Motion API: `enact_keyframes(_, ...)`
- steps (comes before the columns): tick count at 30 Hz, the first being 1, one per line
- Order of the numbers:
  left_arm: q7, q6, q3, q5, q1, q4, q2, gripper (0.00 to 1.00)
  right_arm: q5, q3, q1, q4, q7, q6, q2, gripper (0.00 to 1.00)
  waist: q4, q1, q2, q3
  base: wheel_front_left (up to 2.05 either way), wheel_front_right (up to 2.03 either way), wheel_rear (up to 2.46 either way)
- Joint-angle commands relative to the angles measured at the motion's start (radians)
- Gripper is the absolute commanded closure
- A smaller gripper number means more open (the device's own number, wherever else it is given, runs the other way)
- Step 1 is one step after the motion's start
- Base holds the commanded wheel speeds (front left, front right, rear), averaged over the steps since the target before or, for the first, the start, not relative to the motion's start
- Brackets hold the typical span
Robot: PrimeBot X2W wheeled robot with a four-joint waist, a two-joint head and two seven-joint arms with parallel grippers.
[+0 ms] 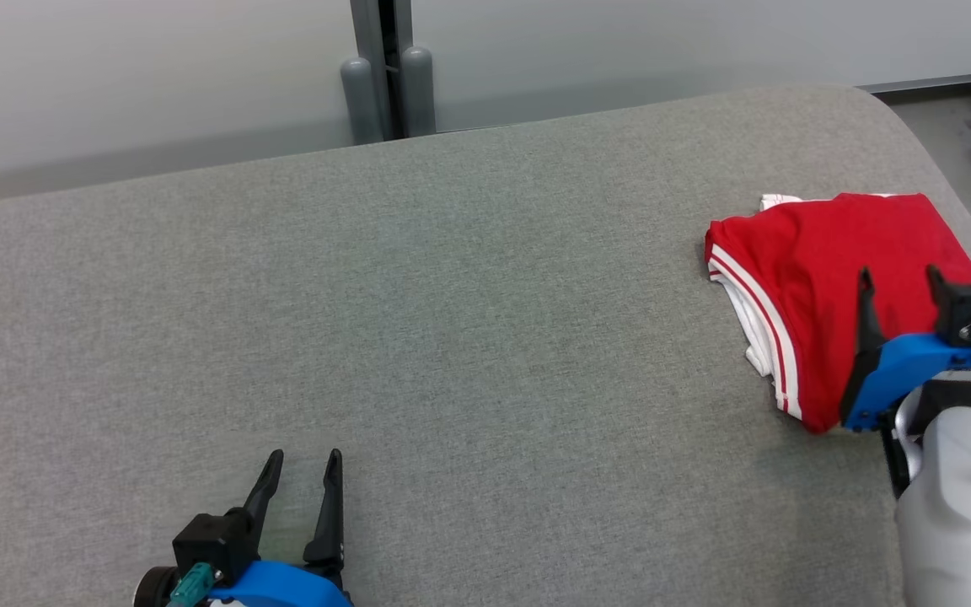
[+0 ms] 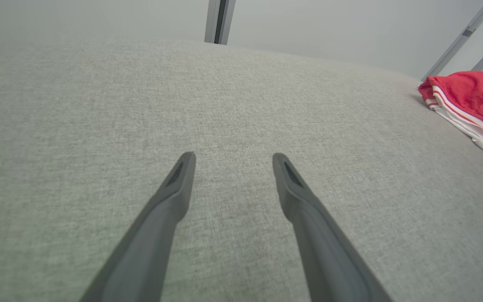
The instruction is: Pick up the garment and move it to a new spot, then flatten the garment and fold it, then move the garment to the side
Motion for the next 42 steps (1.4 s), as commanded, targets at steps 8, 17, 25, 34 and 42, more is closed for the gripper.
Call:
enact_keyframes(8,-0.004,-0.003,0.049,0.023,-0.016,-0.021,0.001,0.0,0.202,0.21,0.154,-0.155,-0.007,0.0,0.043,0.0,0.064,0.0,0.0,-0.009,0.0,0.0,0.0)
enact_keyframes(17,-0.004,-0.003,0.129,0.038,0.006,-0.027,-0.008,0.0,0.438,0.387,0.303,-0.274,-0.007,0.0,0.042,0.0,0.188,0.0,0.0,-0.038,0.0,0.0,0.0)
enact_keyframes(25,-0.004,-0.003,0.165,0.052,0.033,-0.043,-0.01,0.0,0.492,0.43,0.378,-0.315,-0.007,0.0,0.042,0.0,0.238,0.0,0.0,-0.073,0.0,0.0,0.0)
enact_keyframes(34,-0.004,-0.003,0.146,0.007,0.067,-0.041,-0.01,0.0,0.52,0.441,0.445,-0.321,-0.007,0.0,0.042,0.0,0.235,0.0,0.0,-0.128,0.0,0.0,0.0)
enact_keyframes(42,-0.004,-0.003,0.136,-0.01,0.104,-0.047,-0.01,0.0,0.535,0.454,0.487,-0.316,-0.007,0.0,0.043,0.0,0.227,0.0,0.0,-0.167,0.0,0.0,0.0)
